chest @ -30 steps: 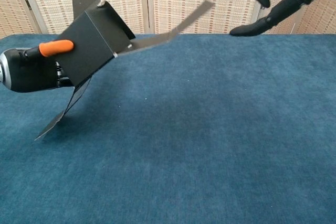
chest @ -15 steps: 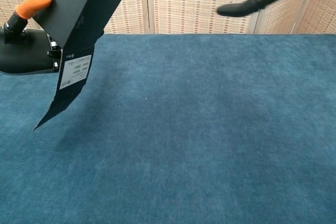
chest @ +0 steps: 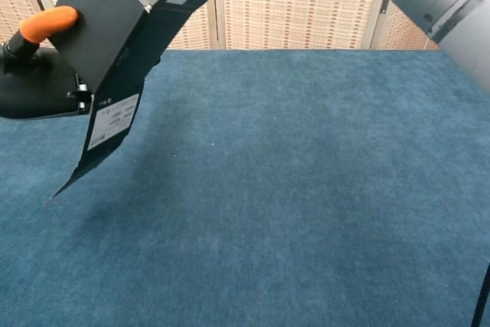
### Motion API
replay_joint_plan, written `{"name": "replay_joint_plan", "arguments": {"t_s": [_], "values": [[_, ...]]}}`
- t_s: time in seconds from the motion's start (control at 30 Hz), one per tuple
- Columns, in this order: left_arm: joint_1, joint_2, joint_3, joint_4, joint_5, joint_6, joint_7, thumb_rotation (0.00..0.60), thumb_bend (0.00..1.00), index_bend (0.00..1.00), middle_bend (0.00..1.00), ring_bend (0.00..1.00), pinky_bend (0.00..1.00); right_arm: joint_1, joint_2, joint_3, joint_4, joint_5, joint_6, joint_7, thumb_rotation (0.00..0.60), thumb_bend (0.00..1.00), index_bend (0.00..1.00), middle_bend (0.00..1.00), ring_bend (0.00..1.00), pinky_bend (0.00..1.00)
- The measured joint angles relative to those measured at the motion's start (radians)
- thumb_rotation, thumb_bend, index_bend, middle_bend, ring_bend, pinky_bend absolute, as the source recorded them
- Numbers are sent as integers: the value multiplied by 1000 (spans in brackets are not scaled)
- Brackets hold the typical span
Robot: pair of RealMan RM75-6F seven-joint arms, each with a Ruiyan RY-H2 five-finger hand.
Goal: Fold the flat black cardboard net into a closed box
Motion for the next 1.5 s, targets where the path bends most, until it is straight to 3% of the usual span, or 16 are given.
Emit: {"name": "replay_joint_plan", "arguments": {"t_s": [0.6, 0.83, 1.03, 1.5], "values": [[-2, -14, -8, -42, -55, -89, 472, 600, 162, 323, 333, 546, 752, 10, 10, -67, 1, -19, -55, -96, 600, 26, 0, 140, 746, 1000], [-12, -16, -31, -91, -93, -149, 644, 600, 162, 323, 333, 547, 752, 14, -5, -89, 13, -17, -76, -146, 600, 12, 0, 18, 725, 1000], [-21, -30, -50, -110, -117, -191, 731, 600, 163, 323, 333, 547, 752, 17, -44, -105, 61, -29, -72, -165, 600, 3, 0, 0, 699, 1000], [-15, -86, -78, -72, -178, -268, 916, 600, 162, 323, 333, 543, 750, 35, -126, -172, 235, -102, -87, -166, 600, 3, 0, 155, 742, 1000]]}}
